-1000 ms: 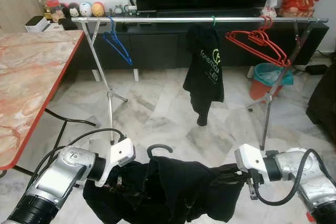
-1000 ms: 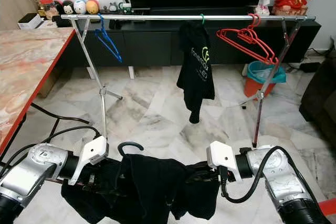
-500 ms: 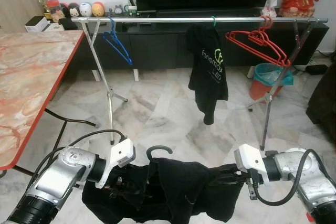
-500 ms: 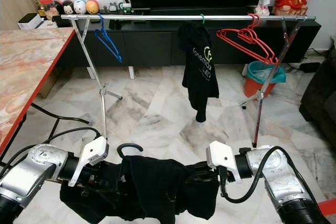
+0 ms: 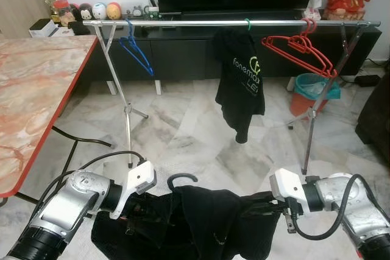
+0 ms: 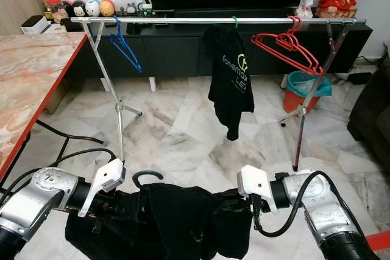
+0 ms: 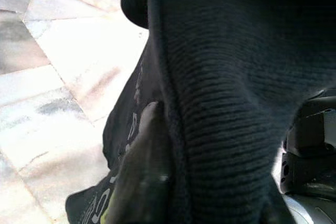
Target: Hang hanger
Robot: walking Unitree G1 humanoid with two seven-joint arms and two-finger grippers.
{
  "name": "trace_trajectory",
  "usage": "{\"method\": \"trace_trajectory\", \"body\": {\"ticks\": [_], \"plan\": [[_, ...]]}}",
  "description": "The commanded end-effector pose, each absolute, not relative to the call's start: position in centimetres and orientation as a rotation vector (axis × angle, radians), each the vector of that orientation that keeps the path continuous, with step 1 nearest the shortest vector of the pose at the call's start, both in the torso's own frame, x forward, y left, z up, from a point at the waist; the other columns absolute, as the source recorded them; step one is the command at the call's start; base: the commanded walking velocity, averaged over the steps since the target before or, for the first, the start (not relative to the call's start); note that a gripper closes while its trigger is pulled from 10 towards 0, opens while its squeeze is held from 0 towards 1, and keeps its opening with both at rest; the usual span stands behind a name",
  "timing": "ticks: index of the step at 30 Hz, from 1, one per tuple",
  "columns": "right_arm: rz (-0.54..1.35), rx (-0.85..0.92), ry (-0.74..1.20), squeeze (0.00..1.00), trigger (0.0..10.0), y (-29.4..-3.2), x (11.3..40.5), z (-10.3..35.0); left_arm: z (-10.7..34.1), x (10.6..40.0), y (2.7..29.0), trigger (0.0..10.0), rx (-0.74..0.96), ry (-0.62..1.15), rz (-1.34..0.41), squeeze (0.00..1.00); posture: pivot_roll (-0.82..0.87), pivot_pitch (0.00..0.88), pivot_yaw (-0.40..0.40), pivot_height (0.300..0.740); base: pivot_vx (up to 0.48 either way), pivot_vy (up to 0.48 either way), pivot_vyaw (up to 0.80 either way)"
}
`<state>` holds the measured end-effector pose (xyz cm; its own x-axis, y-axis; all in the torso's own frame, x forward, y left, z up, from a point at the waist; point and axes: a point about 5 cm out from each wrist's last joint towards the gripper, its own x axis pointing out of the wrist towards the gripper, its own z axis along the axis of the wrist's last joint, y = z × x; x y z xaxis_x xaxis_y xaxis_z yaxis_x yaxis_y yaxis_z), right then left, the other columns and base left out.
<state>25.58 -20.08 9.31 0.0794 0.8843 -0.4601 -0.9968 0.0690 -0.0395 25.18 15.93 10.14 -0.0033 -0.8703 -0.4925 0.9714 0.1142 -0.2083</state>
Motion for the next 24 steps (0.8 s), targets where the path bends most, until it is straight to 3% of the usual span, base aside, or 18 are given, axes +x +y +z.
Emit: {"method": "trace_trajectory", "body": {"ticks": [1,24], "plan": [[1.459,-0.397,0.314,0.0,0.0,-19.78,25.88,9.8,10.75,25.25,15.88,0.0,0.211,0.554,-1.475,0.0,0.07,0.0,0.034,0.74,0.0,0.0,0.0],[1.451,-0.401,0.319,0.0,0.0,-19.87,25.94,9.73,10.83,25.37,16.02,0.0,0.208,0.551,-1.468,0.0,0.07,0.0,0.034,0.74,0.0,0.0,0.0]]}}
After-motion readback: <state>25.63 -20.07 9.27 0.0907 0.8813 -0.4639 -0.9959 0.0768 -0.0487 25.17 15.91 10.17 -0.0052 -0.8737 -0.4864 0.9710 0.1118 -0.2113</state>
